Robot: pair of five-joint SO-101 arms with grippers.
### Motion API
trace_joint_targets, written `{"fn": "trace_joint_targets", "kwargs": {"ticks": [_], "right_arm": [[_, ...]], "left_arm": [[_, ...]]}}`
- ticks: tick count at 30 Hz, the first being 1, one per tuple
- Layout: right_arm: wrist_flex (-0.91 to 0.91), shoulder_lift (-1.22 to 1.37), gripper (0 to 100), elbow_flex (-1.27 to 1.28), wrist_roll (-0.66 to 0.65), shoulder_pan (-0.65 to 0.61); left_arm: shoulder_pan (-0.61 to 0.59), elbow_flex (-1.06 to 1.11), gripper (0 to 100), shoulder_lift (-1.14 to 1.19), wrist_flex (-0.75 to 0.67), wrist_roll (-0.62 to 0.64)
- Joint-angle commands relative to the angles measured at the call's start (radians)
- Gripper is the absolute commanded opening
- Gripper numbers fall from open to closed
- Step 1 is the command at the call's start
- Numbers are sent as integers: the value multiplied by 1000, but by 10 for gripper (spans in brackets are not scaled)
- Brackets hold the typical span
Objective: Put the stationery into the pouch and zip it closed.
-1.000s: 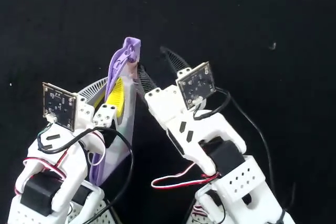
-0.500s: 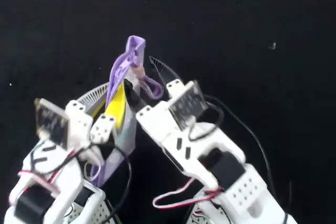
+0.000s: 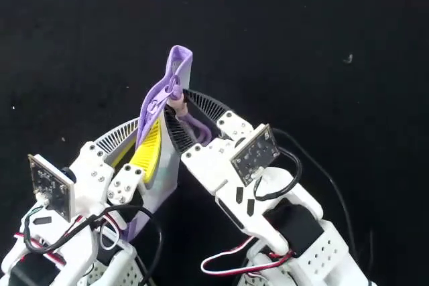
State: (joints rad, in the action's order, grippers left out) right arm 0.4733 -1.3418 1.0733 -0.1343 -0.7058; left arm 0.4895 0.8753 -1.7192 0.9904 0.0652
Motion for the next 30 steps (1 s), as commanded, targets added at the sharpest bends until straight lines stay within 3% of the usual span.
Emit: {"fn": "trace_joint_targets", "kwargs": {"ticks": [1, 6, 16, 23, 30], "right_arm": [[-6, 22, 17, -18, -12, -12], [12, 22, 11, -47, -104, -6], [213, 22, 11, -285, -120, 222], [218, 30, 11, -311, -210, 307], [166, 48, 11, -294, -210, 413]], "left_arm": [[30, 15, 28, 6, -5, -2], [30, 28, 28, 8, 0, -3], [30, 25, 28, 2, 23, -12], [30, 27, 28, 2, 25, -64], [30, 21, 28, 0, 43, -66]]}}
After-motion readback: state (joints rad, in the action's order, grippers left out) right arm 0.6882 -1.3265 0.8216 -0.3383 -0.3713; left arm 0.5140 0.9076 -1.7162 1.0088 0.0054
